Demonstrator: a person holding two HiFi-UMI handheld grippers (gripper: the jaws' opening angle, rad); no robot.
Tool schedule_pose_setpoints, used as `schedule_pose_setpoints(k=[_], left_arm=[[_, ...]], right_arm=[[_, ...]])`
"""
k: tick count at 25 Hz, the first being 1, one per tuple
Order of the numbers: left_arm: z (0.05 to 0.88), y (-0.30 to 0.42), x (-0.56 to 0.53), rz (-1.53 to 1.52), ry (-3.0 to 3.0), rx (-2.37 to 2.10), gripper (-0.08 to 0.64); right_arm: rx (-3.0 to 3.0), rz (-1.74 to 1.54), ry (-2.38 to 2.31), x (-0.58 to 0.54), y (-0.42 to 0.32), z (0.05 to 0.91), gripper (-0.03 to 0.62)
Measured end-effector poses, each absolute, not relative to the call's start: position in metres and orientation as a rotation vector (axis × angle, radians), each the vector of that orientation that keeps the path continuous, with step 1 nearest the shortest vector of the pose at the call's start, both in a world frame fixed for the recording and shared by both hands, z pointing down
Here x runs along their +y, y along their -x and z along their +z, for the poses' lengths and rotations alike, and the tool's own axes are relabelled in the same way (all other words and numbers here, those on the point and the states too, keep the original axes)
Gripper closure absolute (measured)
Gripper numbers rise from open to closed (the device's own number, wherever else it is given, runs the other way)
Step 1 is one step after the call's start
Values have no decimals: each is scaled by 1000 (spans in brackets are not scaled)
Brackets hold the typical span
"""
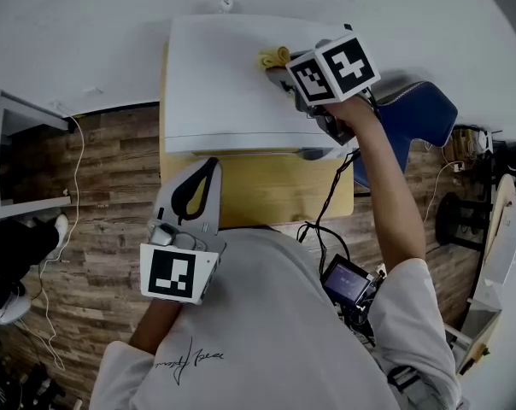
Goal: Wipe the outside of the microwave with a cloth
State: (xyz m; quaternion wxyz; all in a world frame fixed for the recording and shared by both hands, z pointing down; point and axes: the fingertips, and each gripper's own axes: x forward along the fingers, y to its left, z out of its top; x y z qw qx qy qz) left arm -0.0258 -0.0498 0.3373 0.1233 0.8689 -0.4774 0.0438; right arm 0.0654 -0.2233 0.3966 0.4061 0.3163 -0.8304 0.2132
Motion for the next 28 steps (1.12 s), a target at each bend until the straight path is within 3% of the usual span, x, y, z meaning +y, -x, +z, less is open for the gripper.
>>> schedule_pose_setpoints(k=[28], left_arm=[[343,45,-56,129,-2500,-1435,569]], right_arm=[[-2179,449,-533,-206,60,401,472]])
